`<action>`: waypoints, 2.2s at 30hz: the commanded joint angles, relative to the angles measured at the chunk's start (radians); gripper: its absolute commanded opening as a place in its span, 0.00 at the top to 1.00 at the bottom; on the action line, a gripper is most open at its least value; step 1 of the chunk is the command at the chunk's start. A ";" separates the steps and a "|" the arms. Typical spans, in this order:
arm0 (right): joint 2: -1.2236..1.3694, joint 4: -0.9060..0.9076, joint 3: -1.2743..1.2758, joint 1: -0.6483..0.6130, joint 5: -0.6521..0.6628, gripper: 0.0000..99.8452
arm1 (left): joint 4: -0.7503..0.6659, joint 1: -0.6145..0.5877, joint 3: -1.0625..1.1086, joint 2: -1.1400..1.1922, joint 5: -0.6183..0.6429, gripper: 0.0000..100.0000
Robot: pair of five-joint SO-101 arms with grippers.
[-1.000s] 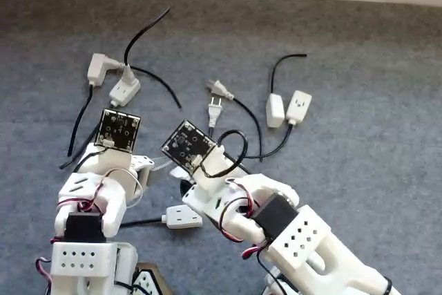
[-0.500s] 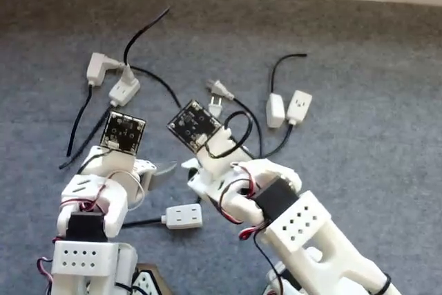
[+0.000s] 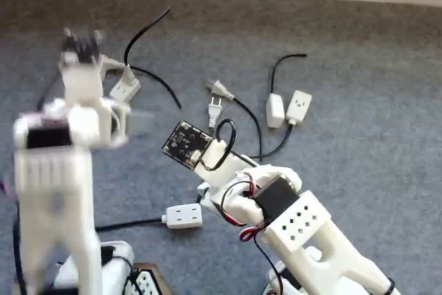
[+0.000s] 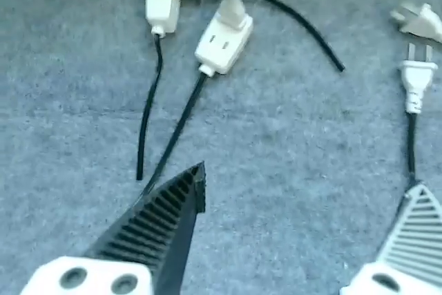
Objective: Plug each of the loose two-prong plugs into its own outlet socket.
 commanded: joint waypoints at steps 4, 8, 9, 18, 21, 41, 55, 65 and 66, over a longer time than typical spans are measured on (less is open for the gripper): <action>0.096 0.001 -0.077 -0.036 0.061 0.99 | 0.180 -0.120 -0.605 0.572 0.002 0.59; 0.317 0.036 -0.255 -0.045 0.104 0.99 | 0.203 -0.177 -0.723 0.708 -0.051 0.59; 0.377 0.068 -0.328 -0.045 0.118 0.99 | 0.195 -0.193 -0.730 0.733 -0.064 0.59; 0.702 0.447 -0.819 -0.150 0.408 0.99 | 0.107 -0.415 -0.803 0.955 -0.195 0.59; 0.708 0.481 -0.812 -0.191 0.542 0.99 | 0.107 -0.466 -0.852 1.030 -0.238 0.59; 0.711 0.274 -0.539 -0.217 0.649 0.99 | 0.118 -0.555 -1.055 1.250 -0.318 0.59; 0.714 0.226 -0.539 -0.176 0.667 0.99 | 0.118 -0.555 -1.055 1.251 -0.318 0.59; 0.714 0.232 -0.535 -0.163 0.680 0.99 | 0.118 -0.553 -1.055 1.251 -0.318 0.59; 0.714 0.232 -0.535 -0.163 0.680 0.99 | 0.118 -0.553 -1.055 1.251 -0.318 0.59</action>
